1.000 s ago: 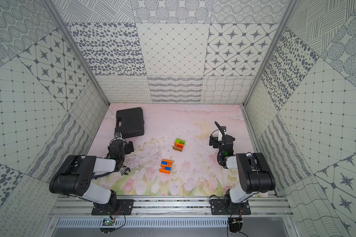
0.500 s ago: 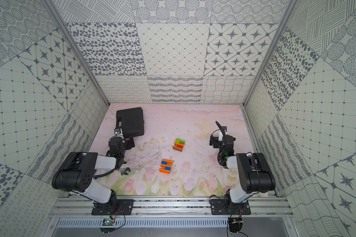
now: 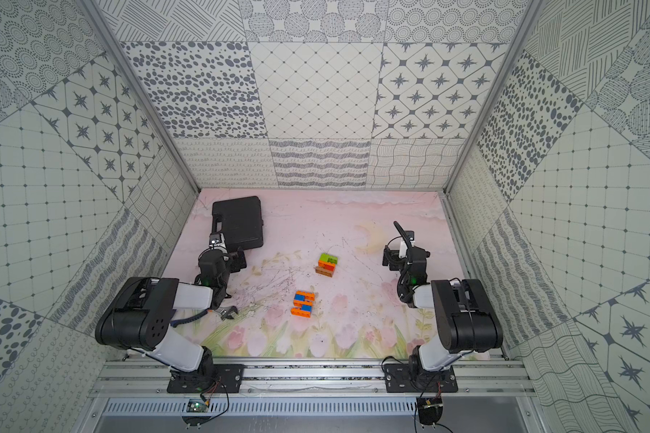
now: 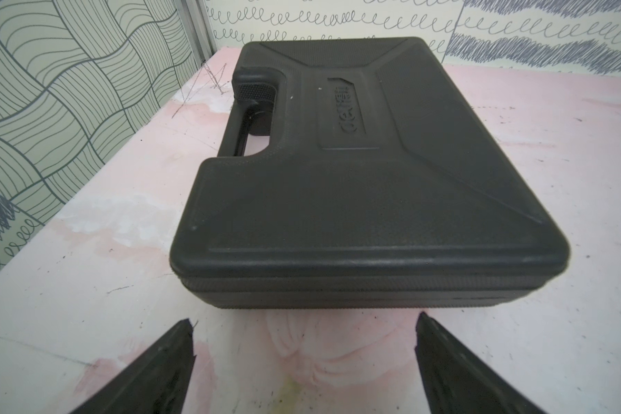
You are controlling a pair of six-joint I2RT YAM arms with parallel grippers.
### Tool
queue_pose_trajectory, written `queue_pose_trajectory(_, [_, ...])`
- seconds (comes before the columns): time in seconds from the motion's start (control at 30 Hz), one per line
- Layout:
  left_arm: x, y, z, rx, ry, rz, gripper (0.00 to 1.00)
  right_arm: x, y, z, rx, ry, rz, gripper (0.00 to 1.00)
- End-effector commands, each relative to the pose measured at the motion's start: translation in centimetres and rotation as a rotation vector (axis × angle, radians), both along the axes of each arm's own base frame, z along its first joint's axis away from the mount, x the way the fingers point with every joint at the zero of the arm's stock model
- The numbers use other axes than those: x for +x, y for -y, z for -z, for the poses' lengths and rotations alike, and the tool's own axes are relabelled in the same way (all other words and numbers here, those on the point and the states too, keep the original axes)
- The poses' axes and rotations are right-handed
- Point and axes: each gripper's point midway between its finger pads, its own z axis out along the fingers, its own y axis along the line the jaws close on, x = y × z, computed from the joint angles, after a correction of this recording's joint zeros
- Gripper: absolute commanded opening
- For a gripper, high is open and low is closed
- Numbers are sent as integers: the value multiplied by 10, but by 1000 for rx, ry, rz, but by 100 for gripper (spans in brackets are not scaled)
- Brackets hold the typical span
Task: Assemble the number 5 with lego
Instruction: Reset both arms
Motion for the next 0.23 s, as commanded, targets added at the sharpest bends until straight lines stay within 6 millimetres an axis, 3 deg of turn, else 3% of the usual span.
queue_pose_trajectory(0.0, [7,5,-12,5,46,23,99,9,0,-21,12,74,1,99])
queue_pose_trajectory(0.2, [8,4,-12,-11,45,31,99,9,0,-20,12,73,1,99])
